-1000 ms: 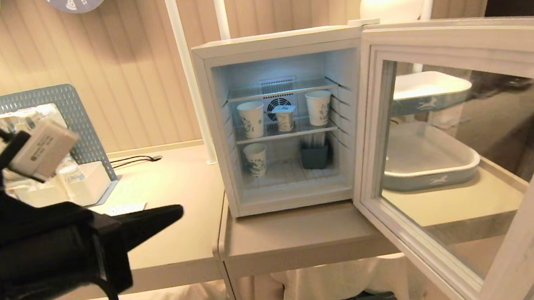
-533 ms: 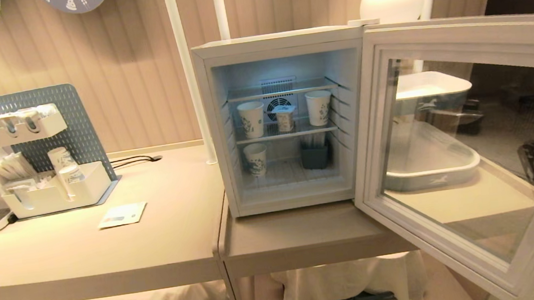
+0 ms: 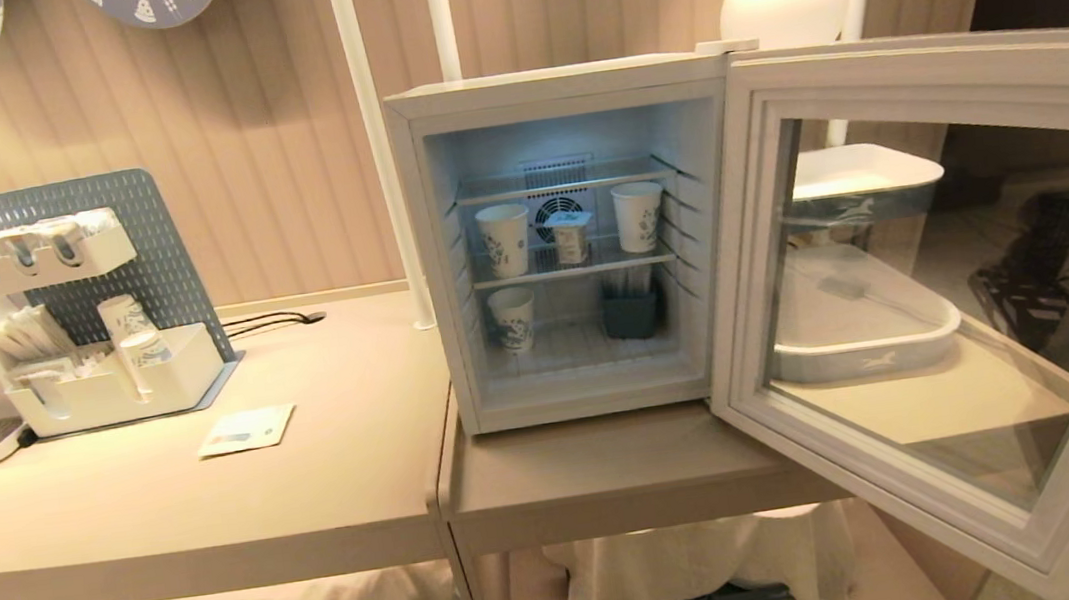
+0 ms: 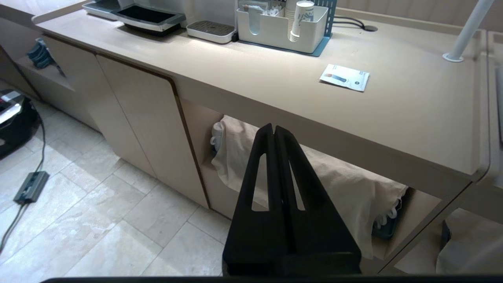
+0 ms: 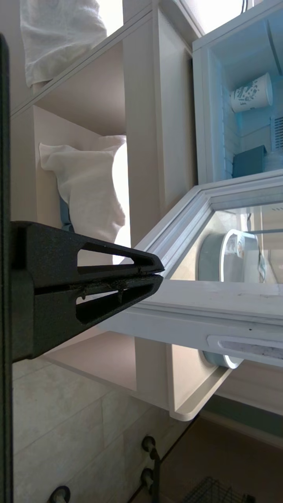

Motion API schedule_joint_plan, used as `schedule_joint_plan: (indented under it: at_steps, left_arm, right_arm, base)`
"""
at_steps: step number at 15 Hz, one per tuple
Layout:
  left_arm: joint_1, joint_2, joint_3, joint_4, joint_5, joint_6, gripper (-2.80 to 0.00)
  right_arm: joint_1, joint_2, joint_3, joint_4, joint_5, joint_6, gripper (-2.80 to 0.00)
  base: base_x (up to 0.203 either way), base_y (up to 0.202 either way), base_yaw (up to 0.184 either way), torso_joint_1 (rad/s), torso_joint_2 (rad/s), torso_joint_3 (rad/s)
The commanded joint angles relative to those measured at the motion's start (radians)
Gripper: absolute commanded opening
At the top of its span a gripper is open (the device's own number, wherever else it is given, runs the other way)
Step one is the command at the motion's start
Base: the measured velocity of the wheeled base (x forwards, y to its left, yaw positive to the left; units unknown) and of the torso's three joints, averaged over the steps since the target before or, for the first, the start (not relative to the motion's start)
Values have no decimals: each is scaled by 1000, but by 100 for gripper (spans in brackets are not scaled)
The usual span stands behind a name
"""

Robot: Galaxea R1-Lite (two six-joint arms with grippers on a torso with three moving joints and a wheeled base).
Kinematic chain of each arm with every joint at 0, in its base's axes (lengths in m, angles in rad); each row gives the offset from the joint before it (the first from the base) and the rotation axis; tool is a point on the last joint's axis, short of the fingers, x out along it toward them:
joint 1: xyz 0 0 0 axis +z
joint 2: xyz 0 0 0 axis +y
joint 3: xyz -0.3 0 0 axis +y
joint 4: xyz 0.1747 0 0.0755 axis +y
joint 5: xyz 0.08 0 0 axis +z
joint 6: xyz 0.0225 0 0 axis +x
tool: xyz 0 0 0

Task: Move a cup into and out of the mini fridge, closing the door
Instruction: Take the yoghurt out of the freezer

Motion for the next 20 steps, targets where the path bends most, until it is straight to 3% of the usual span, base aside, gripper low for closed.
schedule_joint_plan:
  at_steps: [1,3,4,5,7,9,11,13,14,20]
  left_arm:
    - [9,-169,11,24,-31,4,-280]
    - [1,-305,35,40,-271,14,-280]
    - [-1,-336,64,36,-354,0,-280]
    - [-3,-337,127,-1,-359,-15,-280]
    - [-4,-334,305,-190,-354,-18,-280]
    - [-4,-334,558,-477,-376,36,-280]
    - [-4,-334,767,-630,-426,79,-280]
    - [-4,-334,806,-638,-564,81,-280]
    - [-4,-334,789,-565,-581,76,-280]
    - [-4,-334,797,-613,-582,61,-280]
  right_arm:
    - [0,1,0,0,1,-2,-280]
    - [0,1,0,0,1,-1,-280]
    - [0,1,0,0,-1,-1,-280]
    - [0,1,0,0,1,-2,-280]
    - [0,1,0,0,0,-1,-280]
    - [0,1,0,0,-1,-1,-280]
    - [0,1,-1,6,0,-2,-280]
    - [0,1,-1,3,1,-2,-280]
    - [0,1,-1,4,1,-2,-280]
    - [0,1,-1,6,-1,-2,-280]
  base:
    - [0,0,0,0,0,0]
    - [0,0,0,0,0,0]
    - [0,0,0,0,0,0]
    - [0,0,0,0,0,0]
    - [0,0,0,0,0,0]
    - [0,0,0,0,0,0]
    - [0,0,0,0,0,0]
    - [0,0,0,0,0,0]
    - [0,0,0,0,0,0]
    - [0,0,0,0,0,0]
